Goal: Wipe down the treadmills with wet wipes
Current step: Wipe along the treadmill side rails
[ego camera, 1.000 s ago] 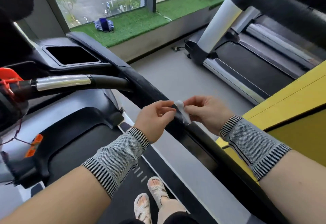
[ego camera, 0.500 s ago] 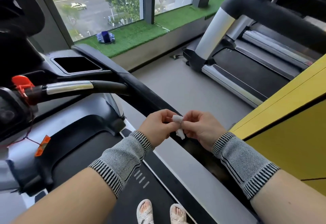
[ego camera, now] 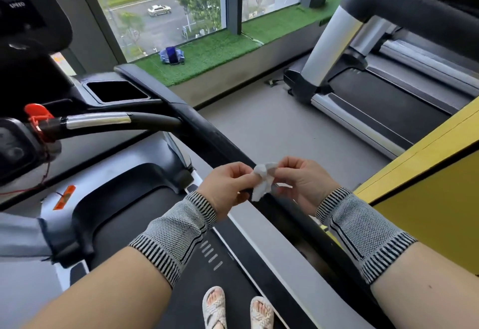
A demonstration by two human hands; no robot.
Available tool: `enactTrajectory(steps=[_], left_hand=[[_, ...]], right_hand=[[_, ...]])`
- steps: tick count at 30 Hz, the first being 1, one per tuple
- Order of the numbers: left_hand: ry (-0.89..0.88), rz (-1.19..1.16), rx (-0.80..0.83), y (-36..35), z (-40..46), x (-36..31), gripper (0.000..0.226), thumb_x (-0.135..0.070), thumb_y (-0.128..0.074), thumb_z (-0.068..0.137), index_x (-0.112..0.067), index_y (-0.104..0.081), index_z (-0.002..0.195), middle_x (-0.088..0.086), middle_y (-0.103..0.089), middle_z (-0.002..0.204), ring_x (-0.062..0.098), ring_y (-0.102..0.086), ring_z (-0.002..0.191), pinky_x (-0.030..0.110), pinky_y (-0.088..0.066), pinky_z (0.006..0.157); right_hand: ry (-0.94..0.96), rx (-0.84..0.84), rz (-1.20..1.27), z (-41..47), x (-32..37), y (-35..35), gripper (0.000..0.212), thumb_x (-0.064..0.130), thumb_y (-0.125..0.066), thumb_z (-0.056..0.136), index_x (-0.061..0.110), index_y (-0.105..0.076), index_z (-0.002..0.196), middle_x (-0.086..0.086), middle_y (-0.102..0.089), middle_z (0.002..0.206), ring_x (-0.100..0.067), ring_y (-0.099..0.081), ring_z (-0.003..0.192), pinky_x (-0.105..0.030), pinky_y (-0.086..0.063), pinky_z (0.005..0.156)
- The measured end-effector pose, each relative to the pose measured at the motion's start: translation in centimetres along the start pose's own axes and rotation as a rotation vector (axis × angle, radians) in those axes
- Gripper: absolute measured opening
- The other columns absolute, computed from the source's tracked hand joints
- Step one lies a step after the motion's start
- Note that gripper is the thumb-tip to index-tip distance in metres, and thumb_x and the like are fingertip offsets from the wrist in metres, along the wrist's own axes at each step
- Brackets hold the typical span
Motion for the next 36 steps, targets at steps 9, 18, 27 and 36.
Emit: enactTrajectory(steps=[9,18,27,36], left_hand=[[-0.013,-0.17,-0.134,0.2,-0.7,-0.7,0.023,-0.004,-0.057,0.091,-0.013,-0.052,0.07,0.001,-0.055,0.061,0.015,-0.054,0.064,0.029,-0.051,0.065],[-0.107,0.059,-0.298,-0.1,-0.8,-0.9,0.016,-0.011,-0.058,0.094,-0.013,-0.053,0.079,0.006,-0.053,0.072,0.015,-0.047,0.055,0.024,-0.043,0.047],[-0.333,0.502,-0.3,-0.4,-1.5,-1.3,0.019,-0.012,-0.067,0.085,-0.021,-0.057,0.073,-0.005,-0.061,0.07,0.008,-0.055,0.065,0.023,-0.049,0.066],[-0.263,0.614,-0.272,-0.1,-2.0,-1.6,0.013,-0.013,-0.07,0.083,-0.023,-0.065,0.09,-0.002,-0.068,0.085,0.011,-0.064,0.078,0.014,-0.05,0.07]], right_hand=[[0.005,0.089,0.099,-0.2,0.4,1.4,0.026,-0.012,-0.054,0.081,0.007,-0.048,0.065,-0.011,-0.054,0.065,-0.023,-0.057,0.06,-0.031,-0.055,0.059],[-0.021,0.318,0.164,-1.4,0.8,1.5,0.02,-0.006,-0.064,0.063,0.011,-0.056,0.055,-0.01,-0.055,0.066,-0.023,-0.06,0.064,-0.034,-0.057,0.062],[-0.107,0.212,0.135,-1.1,0.9,-0.7,0.015,0.019,-0.054,0.091,0.006,-0.059,0.084,-0.01,-0.063,0.076,-0.02,-0.055,0.06,-0.026,-0.051,0.052],[-0.13,0.297,-0.166,-1.2,-0.2,-1.0,0.017,0.001,-0.062,0.085,0.011,-0.055,0.073,-0.003,-0.055,0.06,-0.009,-0.045,0.048,-0.017,-0.036,0.046]])
Point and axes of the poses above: each hand's wrist, its own z-axis towards the middle knuckle, its own y-axis out of the back of the hand, x = y × z, the point moved 2 cm from there along z, towards the middle knuckle
